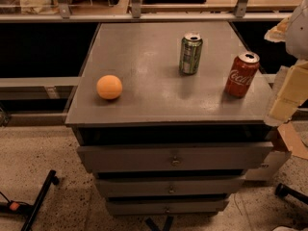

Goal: Move coke can near orange

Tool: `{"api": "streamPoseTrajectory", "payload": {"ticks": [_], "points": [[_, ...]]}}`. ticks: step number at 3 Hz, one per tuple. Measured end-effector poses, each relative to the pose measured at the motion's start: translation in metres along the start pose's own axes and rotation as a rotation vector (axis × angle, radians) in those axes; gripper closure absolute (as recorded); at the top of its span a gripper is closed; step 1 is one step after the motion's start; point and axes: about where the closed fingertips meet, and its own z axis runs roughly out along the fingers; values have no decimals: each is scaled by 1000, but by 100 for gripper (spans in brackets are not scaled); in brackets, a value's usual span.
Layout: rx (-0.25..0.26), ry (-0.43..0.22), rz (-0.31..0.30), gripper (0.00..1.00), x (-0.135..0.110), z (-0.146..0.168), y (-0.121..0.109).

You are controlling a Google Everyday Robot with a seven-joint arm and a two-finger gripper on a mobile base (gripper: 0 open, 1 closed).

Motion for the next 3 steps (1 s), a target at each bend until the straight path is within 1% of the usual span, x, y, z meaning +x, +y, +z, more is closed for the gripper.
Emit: {"api": "streamPoseTrajectory", "payload": {"ticks": [1, 2, 3], "points": [[5, -4, 12, 0, 2, 1, -6], [5, -4, 13, 0, 2, 1, -7], [27, -4, 47, 0, 11, 24, -39]]}}
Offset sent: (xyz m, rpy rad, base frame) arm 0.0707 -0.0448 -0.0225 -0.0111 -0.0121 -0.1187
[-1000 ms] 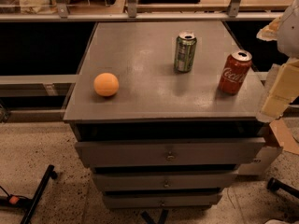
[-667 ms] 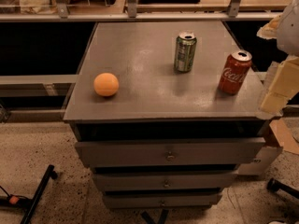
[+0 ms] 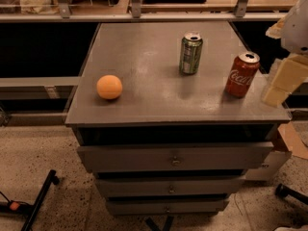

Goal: Move coke can near orange

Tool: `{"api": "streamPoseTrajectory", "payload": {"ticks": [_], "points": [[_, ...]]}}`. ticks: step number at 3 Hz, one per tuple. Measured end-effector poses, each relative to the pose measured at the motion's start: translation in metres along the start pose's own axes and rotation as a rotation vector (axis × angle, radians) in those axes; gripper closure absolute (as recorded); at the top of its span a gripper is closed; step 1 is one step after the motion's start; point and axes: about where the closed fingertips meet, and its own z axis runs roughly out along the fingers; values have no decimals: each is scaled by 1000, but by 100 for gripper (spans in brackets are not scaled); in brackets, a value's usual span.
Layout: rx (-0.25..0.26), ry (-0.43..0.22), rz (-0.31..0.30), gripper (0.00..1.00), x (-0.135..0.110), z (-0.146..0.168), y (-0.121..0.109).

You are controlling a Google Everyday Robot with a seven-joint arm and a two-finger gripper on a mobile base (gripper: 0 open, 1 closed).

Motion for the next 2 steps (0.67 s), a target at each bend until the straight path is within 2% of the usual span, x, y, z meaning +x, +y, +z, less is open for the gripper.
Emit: {"api": "streamPoseTrajectory", "payload": {"ticks": [1, 2], "points": [[16, 0, 48, 0, 5, 53, -49], [-5, 4, 93, 0, 7, 103, -86]]}}
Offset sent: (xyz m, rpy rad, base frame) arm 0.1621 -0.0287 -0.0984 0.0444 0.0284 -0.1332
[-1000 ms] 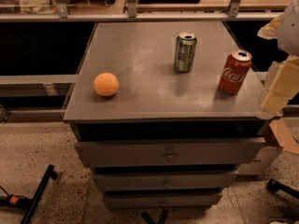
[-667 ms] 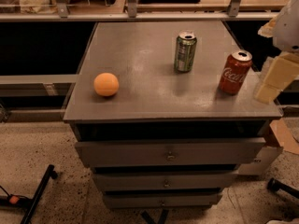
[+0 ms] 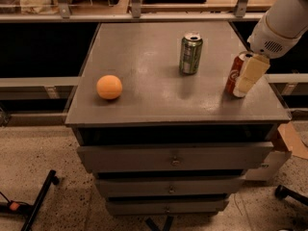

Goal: Move coke can near orange

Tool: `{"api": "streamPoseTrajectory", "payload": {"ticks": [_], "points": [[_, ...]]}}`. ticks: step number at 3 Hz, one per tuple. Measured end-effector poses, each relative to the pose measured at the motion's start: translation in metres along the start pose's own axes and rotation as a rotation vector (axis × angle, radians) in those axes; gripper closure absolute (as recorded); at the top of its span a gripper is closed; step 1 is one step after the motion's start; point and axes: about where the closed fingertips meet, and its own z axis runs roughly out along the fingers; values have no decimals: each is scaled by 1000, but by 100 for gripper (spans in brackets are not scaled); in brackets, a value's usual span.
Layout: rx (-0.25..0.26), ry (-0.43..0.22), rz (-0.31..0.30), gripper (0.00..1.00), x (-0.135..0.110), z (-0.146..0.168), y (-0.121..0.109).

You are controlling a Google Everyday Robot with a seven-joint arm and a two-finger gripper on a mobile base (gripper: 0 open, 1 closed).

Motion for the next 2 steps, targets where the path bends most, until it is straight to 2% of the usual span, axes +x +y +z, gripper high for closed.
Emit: {"api": "streamPoseTrajectory", "payload": {"ticks": [1, 2], "points": [[0, 0, 0, 0, 0, 0, 0], [-3, 0, -1, 18, -1, 2, 0]]}}
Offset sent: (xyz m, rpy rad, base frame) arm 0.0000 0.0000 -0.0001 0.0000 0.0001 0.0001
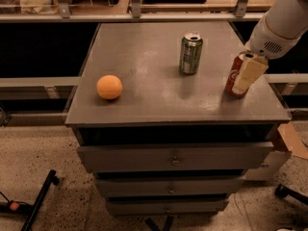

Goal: Move coke can near orange

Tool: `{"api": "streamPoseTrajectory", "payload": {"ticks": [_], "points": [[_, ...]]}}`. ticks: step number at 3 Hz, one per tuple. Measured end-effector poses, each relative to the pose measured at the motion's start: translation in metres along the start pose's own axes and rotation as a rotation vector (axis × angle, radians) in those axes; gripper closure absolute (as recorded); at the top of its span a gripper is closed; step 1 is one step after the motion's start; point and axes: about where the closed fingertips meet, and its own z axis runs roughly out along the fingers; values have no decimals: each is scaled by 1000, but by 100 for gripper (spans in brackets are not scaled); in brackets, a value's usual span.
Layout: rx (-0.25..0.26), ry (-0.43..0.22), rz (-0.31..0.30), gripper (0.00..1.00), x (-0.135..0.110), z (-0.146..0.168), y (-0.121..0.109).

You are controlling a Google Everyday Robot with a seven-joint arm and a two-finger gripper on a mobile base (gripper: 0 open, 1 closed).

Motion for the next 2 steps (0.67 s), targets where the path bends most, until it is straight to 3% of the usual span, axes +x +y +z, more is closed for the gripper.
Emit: {"api": "streamPoseTrajectory", "payload": {"ticks": [2], "points": [[-5, 1, -2, 65, -1, 4, 1]]}}
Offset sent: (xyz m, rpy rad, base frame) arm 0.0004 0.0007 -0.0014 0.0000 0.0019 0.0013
